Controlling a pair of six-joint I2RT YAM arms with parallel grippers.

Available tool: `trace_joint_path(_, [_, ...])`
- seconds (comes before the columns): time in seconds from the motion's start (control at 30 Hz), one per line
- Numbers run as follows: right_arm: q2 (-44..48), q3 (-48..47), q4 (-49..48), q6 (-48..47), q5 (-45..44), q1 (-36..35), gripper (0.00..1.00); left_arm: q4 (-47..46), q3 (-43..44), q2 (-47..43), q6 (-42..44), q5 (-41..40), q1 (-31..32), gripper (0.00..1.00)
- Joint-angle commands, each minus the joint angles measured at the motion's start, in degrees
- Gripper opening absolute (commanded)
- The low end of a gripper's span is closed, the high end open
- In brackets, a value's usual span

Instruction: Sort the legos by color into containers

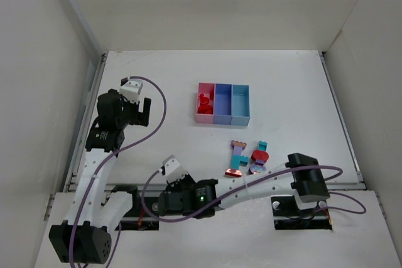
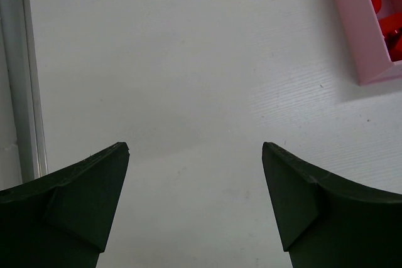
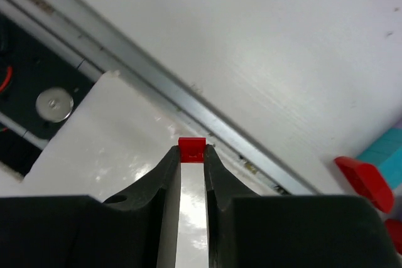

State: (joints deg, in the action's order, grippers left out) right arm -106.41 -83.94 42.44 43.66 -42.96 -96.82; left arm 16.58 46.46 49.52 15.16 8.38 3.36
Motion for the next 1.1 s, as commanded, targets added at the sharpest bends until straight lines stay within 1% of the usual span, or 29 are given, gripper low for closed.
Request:
trace_joint_path(0.0, [5.9, -1.8, 0.6, -2.2, -4.7, 5.2, 0.06, -0.6, 1.3, 0.1, 0.4, 0.4, -0.2, 0.85])
trace_joint_path(0.2, [10.0, 0.1, -3.6, -9.1, -4.1, 12.1, 0.06, -0.1, 1.8, 1.4, -0.1, -0.1, -0.2, 0.85])
trace_joint_path(0.3, [11.9, 1.6, -6.9, -13.2, -2.5, 16.5, 0.06, 0.5, 3.0, 3.0, -0.1, -0.7, -0.2, 0.85])
trace_joint_path(0.33, [12.5, 2.2, -8.1, -14.6, -0.7, 17.6, 0.06, 0.5, 3.8, 3.6, -0.7, -1.6, -0.2, 0.85])
trace_joint_path(0.37, [13.1, 2.8, -9.3, -15.8, 0.3, 20.5, 0.06, 0.5, 3.8, 4.1, -0.7, -2.3, -0.2, 0.85])
trace_joint_path(0.47, [15.5, 5.2, -14.6, -20.8, 4.4, 25.3, 0.06, 0.5, 6.4, 6.3, -0.7, -6.0, -0.2, 0.85])
trace_joint_path(0.5, [16.1, 5.7, -17.3, -21.9, 5.7, 28.7, 0.06, 1.1, 7.2, 6.8, -0.7, -7.2, -0.2, 0.85])
trace_joint_path(0.57, [17.6, 6.5, -19.7, -25.7, 8.6, 32.5, 0.06, 1.7, 10.1, 8.1, 1.0, -9.4, -0.2, 0.85])
trace_joint_path(0.6, [17.6, 7.3, -21.1, -26.9, 11.5, 36.5, 0.06, 1.7, 11.1, 8.1, 1.7, -10.0, -0.2, 0.85])
trace_joint_path(0.67, [19.0, 8.6, -24.8, -29.4, 14.4, 40.7, 0.06, 1.7, 13.2, 9.7, 5.4, -10.6, -0.2, 0.85])
trace_joint_path(0.7, [19.0, 8.6, -25.9, -30.0, 18.2, 44.9, 0.06, 2.3, 16.4, 10.7, 6.2, -10.6, -0.2, 0.85])
trace_joint_path(0.73, [19.0, 9.3, -27.9, -30.0, 20.0, 47.0, 0.06, 3.2, 19.3, 12.7, 6.8, -10.6, -0.2, 0.85])
trace_joint_path(0.77, [19.0, 9.3, -28.6, -30.6, 21.8, 49.1, 0.06, 6.9, 22.8, 19.5, 5.7, -10.6, -0.2, 0.85])
trace_joint_path(0.8, [18.3, 9.3, -29.2, -30.6, 23.5, 51.1, 0.04, 8.4, 29.9, 23.4, 4.2, -10.6, -0.2, 0.83])
trace_joint_path(0.83, [17.7, 9.3, -30.0, -30.6, 26.2, 54.2, 0.02, 9.5, 33.1, 27.1, 2.6, -10.6, -0.2, 0.81])
trace_joint_path(0.87, [16.6, 8.0, -30.0, -31.1, 27.3, 55.4, 0.02, 10.4, 35.6, 33.4, 1.3, -10.6, -0.2, 0.79])
trace_joint_path(0.93, [15.4, 6.4, -30.0, -33.0, 28.1, 56.1, 0.01, 10.4, 40.7, 37.7, -2.4, -8.8, -0.2, 0.76])
trace_joint_path(1.0, [13.3, 2.4, -26.9, -34.3, 28.6, 56.1, 0.01, 7.8, 41.3, 39.9, -3.8, -8.2, -0.2, 0.76])
trace_joint_path(1.07, [12.0, -0.2, -23.7, -34.3, 29.3, 56.1, 0.01, 5.7, 40.3, 40.5, -1.9, -7.7, -0.2, 0.76])
